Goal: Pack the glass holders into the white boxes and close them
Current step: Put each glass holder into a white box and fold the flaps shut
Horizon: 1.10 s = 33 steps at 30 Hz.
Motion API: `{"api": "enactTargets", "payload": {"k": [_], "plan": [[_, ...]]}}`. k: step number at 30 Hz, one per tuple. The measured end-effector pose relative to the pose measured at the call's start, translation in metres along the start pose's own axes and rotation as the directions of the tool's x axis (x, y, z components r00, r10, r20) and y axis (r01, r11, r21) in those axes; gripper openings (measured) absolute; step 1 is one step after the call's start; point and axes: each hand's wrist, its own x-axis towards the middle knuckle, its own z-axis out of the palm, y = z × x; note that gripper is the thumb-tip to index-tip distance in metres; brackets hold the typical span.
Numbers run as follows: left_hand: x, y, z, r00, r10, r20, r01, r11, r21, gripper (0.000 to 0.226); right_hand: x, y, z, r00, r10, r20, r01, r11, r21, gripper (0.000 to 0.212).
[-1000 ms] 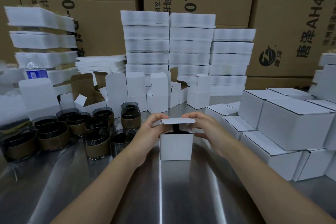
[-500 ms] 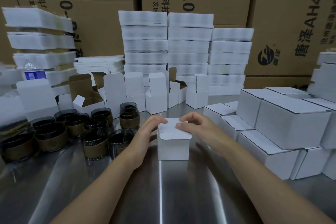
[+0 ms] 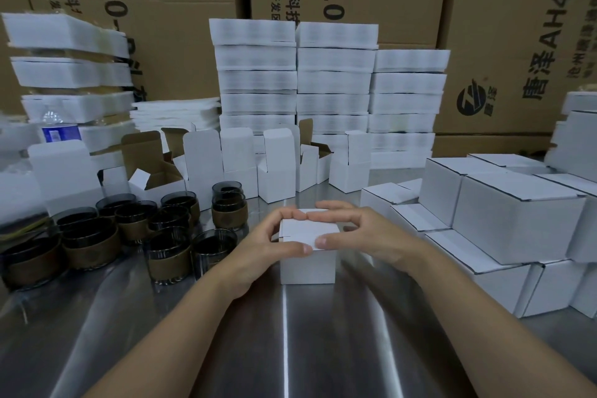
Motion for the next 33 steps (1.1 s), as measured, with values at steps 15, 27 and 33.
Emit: {"api": "enactTargets", "payload": {"k": [15, 27, 33], "plan": [[0.005, -0.006, -0.003, 0.999, -0.005, -0.036, 0.005, 1.0, -0.013, 0.048, 0.004, 0.011, 0.001, 0.998, -0.025, 0.06, 0.031, 0.995, -0.097, 0.056], [0.003, -0.003, -0.005, 0.999, 0.016, -0.048, -0.017, 0.999, -0.038, 0.05, 0.006, 0.013, -0.002, 0.996, -0.04, 0.077, 0.046, 0.996, -0.079, 0.057], [0.003, -0.004, -0.004, 0.998, 0.043, -0.046, -0.045, 0.998, -0.043, 0.045, 0.004, 0.009, -0.003, 0.996, -0.056, 0.063, 0.058, 0.998, -0.024, 0.054]]}}
